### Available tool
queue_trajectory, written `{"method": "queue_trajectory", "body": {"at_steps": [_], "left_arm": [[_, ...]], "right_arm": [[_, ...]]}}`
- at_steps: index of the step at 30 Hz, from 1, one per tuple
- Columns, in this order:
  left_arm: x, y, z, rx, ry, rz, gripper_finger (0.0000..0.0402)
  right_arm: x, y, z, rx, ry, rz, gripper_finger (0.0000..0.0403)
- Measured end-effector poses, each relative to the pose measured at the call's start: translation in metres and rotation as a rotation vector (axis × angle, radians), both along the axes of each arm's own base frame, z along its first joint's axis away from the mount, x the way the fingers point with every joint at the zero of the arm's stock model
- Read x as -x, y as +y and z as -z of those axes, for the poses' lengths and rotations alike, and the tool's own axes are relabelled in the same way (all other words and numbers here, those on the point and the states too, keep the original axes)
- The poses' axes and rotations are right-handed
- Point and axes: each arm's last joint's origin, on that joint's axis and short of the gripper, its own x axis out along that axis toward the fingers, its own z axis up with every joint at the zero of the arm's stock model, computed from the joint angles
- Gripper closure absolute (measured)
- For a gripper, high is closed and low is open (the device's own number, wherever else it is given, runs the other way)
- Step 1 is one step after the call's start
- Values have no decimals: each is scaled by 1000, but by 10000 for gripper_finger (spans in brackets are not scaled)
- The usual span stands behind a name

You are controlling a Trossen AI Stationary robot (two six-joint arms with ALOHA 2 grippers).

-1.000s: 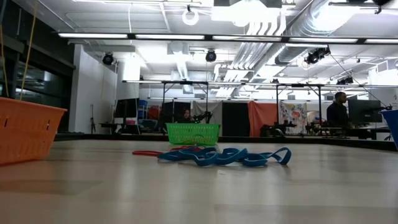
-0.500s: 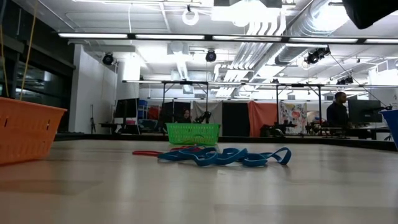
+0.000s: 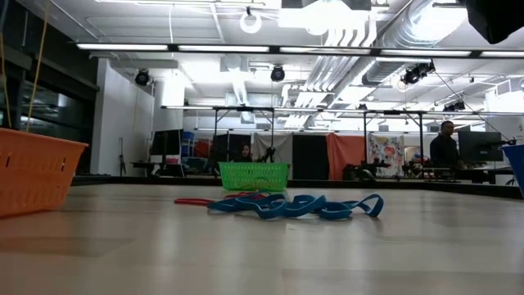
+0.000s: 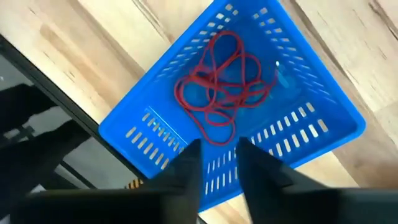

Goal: Sort rubber bands into baskets
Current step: Put the red rubber band into the blue bin

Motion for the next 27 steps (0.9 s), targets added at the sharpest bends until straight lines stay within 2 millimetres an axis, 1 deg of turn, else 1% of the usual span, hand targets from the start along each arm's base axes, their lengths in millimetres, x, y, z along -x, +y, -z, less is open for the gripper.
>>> {"method": "queue_trajectory", "body": {"at_steps": [3, 5, 7, 9, 12, 16, 19, 22, 24, 27], "left_arm": [[0, 0, 0, -1, 0, 0, 401], [0, 0, 0, -1, 0, 0, 401], [0, 0, 0, -1, 0, 0, 401], [0, 0, 0, -1, 0, 0, 401], [0, 0, 0, 3, -1, -1, 401], [0, 0, 0, 11, -4, -3, 401], [0, 0, 0, 23, -9, -5, 401], [0, 0, 0, 37, -15, -8, 401], [-1, 0, 3, 54, -15, -19, 401], [-12, 2, 14, 83, 13, -53, 401]], "right_arm": [[0, 0, -1, 1, -7, -39, 252], [-3, 0, -5, -6, -34, -81, 218], [-8, -1, -11, -13, -69, -106, 192], [-17, -4, -19, -3, -141, -130, 177], [-37, -11, -33, 26, -323, -160, 172], [-64, -34, -41, 112, -511, -141, 172], [-80, -57, -40, 195, -562, -102, 172], [-96, -77, -34, 240, -585, -94, 172], [-106, -88, -30, 258, -612, -90, 172], [-115, -99, -25, 264, -622, -97, 172]]}}
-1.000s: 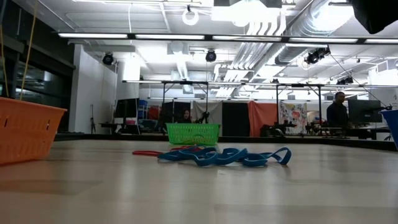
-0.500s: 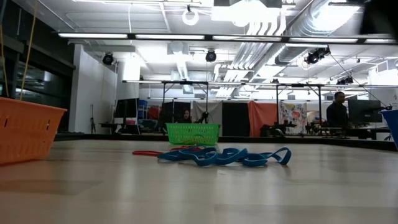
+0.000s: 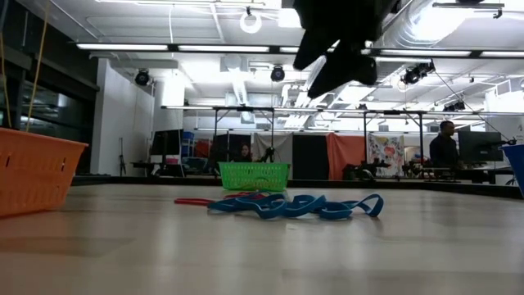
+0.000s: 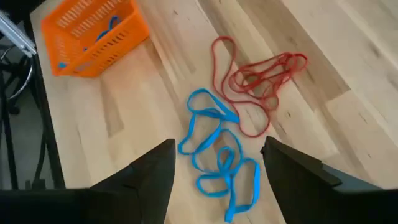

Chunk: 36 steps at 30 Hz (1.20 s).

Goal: Sort rubber bands into baskets
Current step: Put the red rubber band into the blue bin

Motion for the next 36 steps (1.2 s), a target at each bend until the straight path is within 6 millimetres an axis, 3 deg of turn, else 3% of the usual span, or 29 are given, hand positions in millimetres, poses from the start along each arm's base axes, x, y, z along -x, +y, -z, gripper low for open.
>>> {"method": "queue_trajectory", "body": {"at_steps": [7, 10, 15, 21, 27, 36], "left_arm": [[-56, 20, 43, 29, 278, 55, 394], [-79, 41, 55, 93, 373, 119, 370], [-114, 67, 94, 178, 620, 295, 311], [-159, 60, 154, 71, 843, 481, 247], [-185, 51, 219, -49, 1071, 618, 225], [-197, 51, 262, -152, 1196, 747, 224]], "right_arm": [[8, -10, -17, -35, -30, -45, 172], [20, -11, -34, -47, -41, -37, 172], [49, -1, -62, -48, -81, 15, 172], [77, 22, -73, -16, -90, 86, 172], [88, 43, -71, -30, -103, 130, 172], [95, 54, -68, -32, -96, 176, 172]]}}
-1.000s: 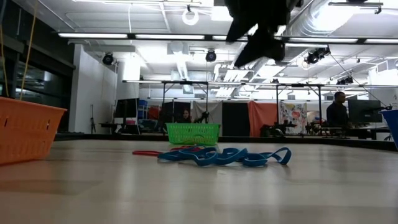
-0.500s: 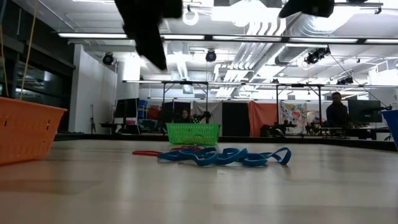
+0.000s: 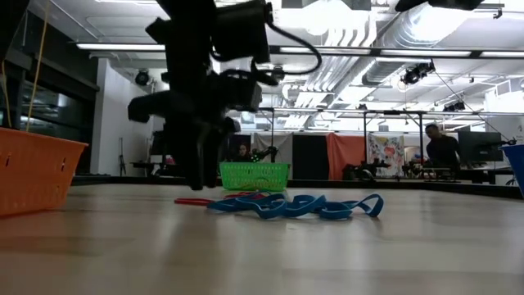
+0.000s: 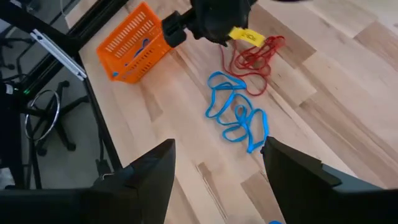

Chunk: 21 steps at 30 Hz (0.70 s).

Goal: Sort rubber bands into baskets
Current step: Put the red rubber band into the blue bin

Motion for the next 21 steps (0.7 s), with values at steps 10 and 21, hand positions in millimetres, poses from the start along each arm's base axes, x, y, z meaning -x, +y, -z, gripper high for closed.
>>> {"method": "queue_trajectory", "body": {"at_steps": [10, 21], "left_arm": [[-3, -2, 18, 3, 59, 0, 240], [7, -8, 16, -50, 122, -56, 400]], "right_arm": [[0, 0, 0, 2, 1, -1, 172], [2, -1, 2, 26, 21, 5, 172]]}}
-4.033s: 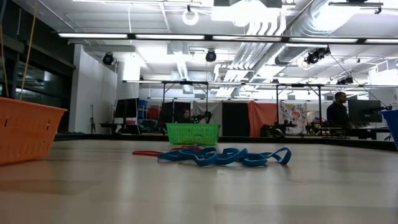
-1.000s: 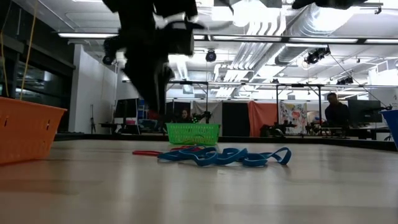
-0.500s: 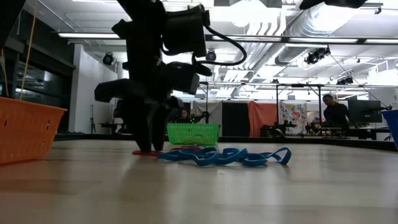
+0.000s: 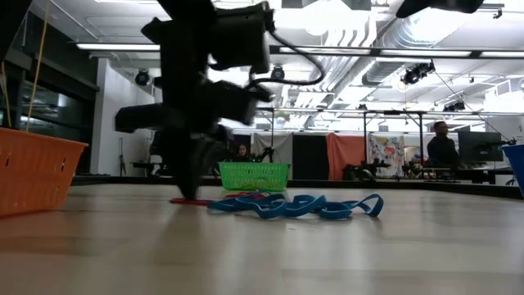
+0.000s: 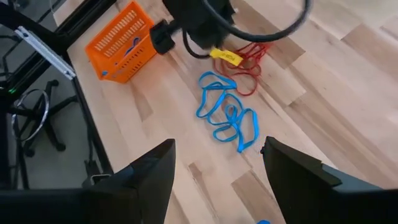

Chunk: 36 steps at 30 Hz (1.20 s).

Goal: Sort rubber bands into baskets
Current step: Put the red rubber band into the blue bin

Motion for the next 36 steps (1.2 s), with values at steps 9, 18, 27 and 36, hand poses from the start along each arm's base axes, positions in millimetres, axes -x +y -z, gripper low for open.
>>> {"method": "queue_trajectory", "body": {"at_steps": [9, 18, 27, 36], "left_arm": [[25, 9, -70, -5, -128, -66, 401], [52, 11, -141, 23, -431, -95, 401], [40, 3, -176, 46, -678, -76, 401], [25, -3, -210, 98, -952, -79, 401]], "right_arm": [[1, -2, 1, 35, 0, 15, 172], [-2, -4, -1, 60, -28, 30, 172], [-22, -14, -13, 126, -174, -56, 172], [-21, -22, -18, 180, -181, -95, 172]]}}
